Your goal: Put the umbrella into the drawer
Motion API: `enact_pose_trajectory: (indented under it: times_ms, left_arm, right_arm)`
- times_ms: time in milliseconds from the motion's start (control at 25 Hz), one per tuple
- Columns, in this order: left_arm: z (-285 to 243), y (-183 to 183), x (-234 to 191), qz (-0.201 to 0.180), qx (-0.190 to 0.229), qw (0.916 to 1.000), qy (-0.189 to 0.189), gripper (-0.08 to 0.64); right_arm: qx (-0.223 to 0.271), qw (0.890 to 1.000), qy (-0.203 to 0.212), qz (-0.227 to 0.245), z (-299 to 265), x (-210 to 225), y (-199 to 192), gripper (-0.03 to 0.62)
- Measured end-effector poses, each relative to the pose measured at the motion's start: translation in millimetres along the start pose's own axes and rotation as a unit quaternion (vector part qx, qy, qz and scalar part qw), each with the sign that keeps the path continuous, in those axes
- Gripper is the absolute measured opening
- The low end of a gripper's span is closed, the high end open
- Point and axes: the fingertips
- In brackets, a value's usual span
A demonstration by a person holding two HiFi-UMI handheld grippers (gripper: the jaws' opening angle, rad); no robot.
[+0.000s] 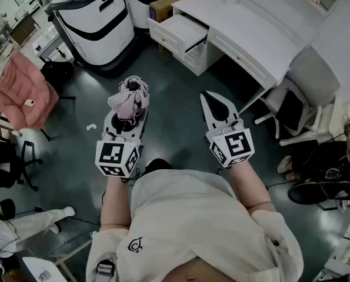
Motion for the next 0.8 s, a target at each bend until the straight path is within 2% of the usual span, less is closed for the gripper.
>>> enact_pose_trajectory:
  times_ms: [320,480,640,800]
  left_arm:
    - [-5.6,-1.7,3.1,-0.004,-0.001,1.0,-0.001,0.227]
    - [-15.6,-6.3,3.7,-0.001,-0.005,0.9999,-0.009,0.227]
    - [-27.9,-15.0,-0.2,0.004,-0.013,0.9997,-0.019,0.227]
    - [-42.2,-28.8,-13.5,0.011,-0.024,0.9994,-0.025,0.227]
  right_arm:
    - [-0.021,1.0,-0.009,-0.002,-0.8,6.3,-11.4,0.004]
    - [-0.007,1.0,-0.009,-0.015,-3.5,10.9,-11.8,0.005]
    - [-0.007,1.0,-0.011,0.007,-13.5,12.7,-14.9,0.005]
    - [-0.018,1.0,-0.008,-0.015,-33.5,17.7,-28.8,0.005]
Point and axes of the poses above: the fingertips, and each gripper's own axes: z backward along the fingers, x to its right, y out of its top, and after that the axes turned 7 degrees about -z, right-handed
